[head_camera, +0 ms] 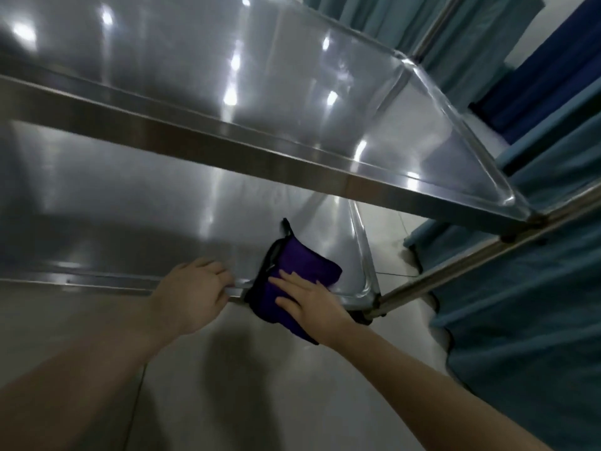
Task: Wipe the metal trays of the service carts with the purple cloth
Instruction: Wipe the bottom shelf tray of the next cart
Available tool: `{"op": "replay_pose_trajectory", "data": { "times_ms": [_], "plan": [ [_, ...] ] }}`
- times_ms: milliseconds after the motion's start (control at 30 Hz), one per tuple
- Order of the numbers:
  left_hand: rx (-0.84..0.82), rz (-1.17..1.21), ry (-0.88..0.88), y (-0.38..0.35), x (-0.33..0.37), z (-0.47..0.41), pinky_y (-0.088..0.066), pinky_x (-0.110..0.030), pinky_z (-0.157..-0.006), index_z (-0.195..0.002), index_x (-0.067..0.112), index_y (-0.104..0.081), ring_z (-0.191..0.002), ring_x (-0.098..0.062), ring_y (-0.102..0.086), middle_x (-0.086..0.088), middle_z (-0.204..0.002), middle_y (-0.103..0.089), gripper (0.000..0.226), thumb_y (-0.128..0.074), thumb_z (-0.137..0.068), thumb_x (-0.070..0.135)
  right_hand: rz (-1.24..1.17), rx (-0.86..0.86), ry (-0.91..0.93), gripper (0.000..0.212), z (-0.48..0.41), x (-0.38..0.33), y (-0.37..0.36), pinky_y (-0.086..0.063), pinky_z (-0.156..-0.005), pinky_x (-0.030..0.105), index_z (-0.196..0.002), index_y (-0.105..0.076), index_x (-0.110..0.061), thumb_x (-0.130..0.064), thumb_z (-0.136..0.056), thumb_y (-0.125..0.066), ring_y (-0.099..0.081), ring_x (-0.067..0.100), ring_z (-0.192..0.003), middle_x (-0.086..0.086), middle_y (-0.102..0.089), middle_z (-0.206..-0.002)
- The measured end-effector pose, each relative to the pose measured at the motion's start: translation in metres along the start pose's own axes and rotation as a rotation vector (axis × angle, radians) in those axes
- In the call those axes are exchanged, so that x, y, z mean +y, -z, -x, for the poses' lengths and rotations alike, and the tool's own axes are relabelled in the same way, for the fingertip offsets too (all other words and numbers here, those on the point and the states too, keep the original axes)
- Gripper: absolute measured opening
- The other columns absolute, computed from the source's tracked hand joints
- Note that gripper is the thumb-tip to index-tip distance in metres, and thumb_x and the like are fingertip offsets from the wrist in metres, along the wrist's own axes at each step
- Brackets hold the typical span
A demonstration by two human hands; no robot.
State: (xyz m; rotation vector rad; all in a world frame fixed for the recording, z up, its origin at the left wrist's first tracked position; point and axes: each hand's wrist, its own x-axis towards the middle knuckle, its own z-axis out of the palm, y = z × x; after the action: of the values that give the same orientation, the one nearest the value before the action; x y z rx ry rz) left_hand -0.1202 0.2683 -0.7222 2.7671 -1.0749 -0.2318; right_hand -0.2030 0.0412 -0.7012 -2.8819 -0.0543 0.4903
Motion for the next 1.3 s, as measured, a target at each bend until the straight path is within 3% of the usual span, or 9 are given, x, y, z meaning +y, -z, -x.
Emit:
{"op": "replay_pose_trajectory", "data": {
  "times_ms": [100,200,367,500,767,933,1100,1167,1300],
  "plan": [
    [0.031,0.068,0.082,-0.016,0.016,-0.01,-0.028,-0.04,-0.113,-0.142,0.035,-0.039,-0.144,-0.014,-0.019,0.011,-0.155,-0.027,0.045,-0.038,-0.098,0.043,-0.072,0.055,0.027,0.046,-0.004,0.021,-0.011,-0.006,-0.119,0.04,-0.148,-0.03,-0.039,-0.041,-0.102,-0.036,-0.014,0.006,-0.146,-0.015,-0.022,-0.158],
    [0.077,0.1,0.183,-0.026,0.025,-0.018,-0.018,-0.051,-0.115,-0.145,0.04,-0.034,-0.146,-0.014,-0.014,0.012,-0.158,-0.021,0.048,-0.038,-0.097,0.043,-0.204,0.129,0.022,0.043,-0.029,0.046,-0.011,0.0,-0.118,0.044,-0.144,-0.035,-0.043,-0.045,-0.102,-0.036,-0.013,0.005,-0.146,-0.017,-0.026,-0.156],
    [0.106,0.166,0.248,-0.033,0.027,-0.021,-0.01,-0.051,-0.117,-0.143,0.046,-0.034,-0.146,-0.011,-0.012,0.018,-0.157,-0.02,0.044,-0.036,-0.098,0.044,-0.151,0.282,-0.138,0.042,-0.111,0.099,0.033,-0.012,-0.115,0.058,-0.144,-0.039,-0.035,-0.041,-0.102,-0.038,-0.023,0.017,-0.145,-0.007,-0.03,-0.157],
    [0.088,0.166,0.262,-0.027,0.027,-0.025,-0.014,-0.049,-0.117,-0.141,0.047,-0.036,-0.145,-0.011,-0.015,0.019,-0.155,-0.022,0.043,-0.033,-0.098,0.048,-0.138,0.293,-0.273,0.045,-0.14,0.111,0.049,-0.014,-0.113,0.06,-0.147,-0.035,-0.032,-0.042,-0.103,-0.032,-0.025,0.022,-0.144,-0.005,-0.028,-0.157],
    [0.02,0.109,0.229,-0.022,0.026,-0.024,-0.021,-0.047,-0.115,-0.144,0.045,-0.031,-0.146,-0.014,-0.015,0.017,-0.157,-0.019,0.046,-0.033,-0.098,0.047,-0.133,0.299,-0.105,0.046,-0.011,0.101,-0.022,-0.016,-0.118,0.052,-0.147,-0.031,-0.042,-0.047,-0.101,-0.032,-0.017,0.012,-0.147,-0.012,-0.024,-0.158],
    [0.027,0.074,0.222,-0.025,0.022,-0.026,-0.024,-0.045,-0.113,-0.143,0.045,-0.033,-0.145,-0.015,-0.018,0.016,-0.157,-0.022,0.046,-0.034,-0.097,0.048,-0.113,0.41,-0.186,0.044,-0.086,0.123,0.009,-0.013,-0.115,0.057,-0.146,-0.036,-0.036,-0.045,-0.102,-0.033,-0.021,0.021,-0.146,-0.004,-0.028,-0.158],
    [0.061,0.078,0.227,-0.028,0.023,-0.025,-0.023,-0.044,-0.113,-0.141,0.045,-0.036,-0.145,-0.013,-0.019,0.017,-0.156,-0.023,0.044,-0.036,-0.097,0.047,-0.152,0.402,-0.315,0.045,-0.158,0.12,0.039,-0.009,-0.112,0.065,-0.145,-0.037,-0.034,-0.044,-0.101,-0.031,-0.023,0.024,-0.144,-0.004,-0.031,-0.156],
    [0.062,0.084,0.238,-0.028,0.023,-0.023,-0.023,-0.044,-0.113,-0.141,0.046,-0.036,-0.145,-0.012,-0.018,0.018,-0.156,-0.024,0.044,-0.036,-0.097,0.047,-0.136,0.401,-0.23,0.045,-0.143,0.101,0.028,-0.009,-0.113,0.062,-0.145,-0.038,-0.036,-0.045,-0.101,-0.033,-0.022,0.021,-0.145,-0.005,-0.031,-0.156],
    [0.036,0.073,0.223,-0.023,0.022,-0.022,-0.023,-0.043,-0.113,-0.142,0.048,-0.034,-0.145,-0.011,-0.018,0.019,-0.156,-0.023,0.046,-0.036,-0.097,0.048,-0.104,0.309,0.14,0.046,-0.053,0.071,-0.014,-0.009,-0.116,0.05,-0.145,-0.034,-0.044,-0.051,-0.1,-0.033,-0.016,0.01,-0.147,-0.015,-0.026,-0.156]
  ]
}}
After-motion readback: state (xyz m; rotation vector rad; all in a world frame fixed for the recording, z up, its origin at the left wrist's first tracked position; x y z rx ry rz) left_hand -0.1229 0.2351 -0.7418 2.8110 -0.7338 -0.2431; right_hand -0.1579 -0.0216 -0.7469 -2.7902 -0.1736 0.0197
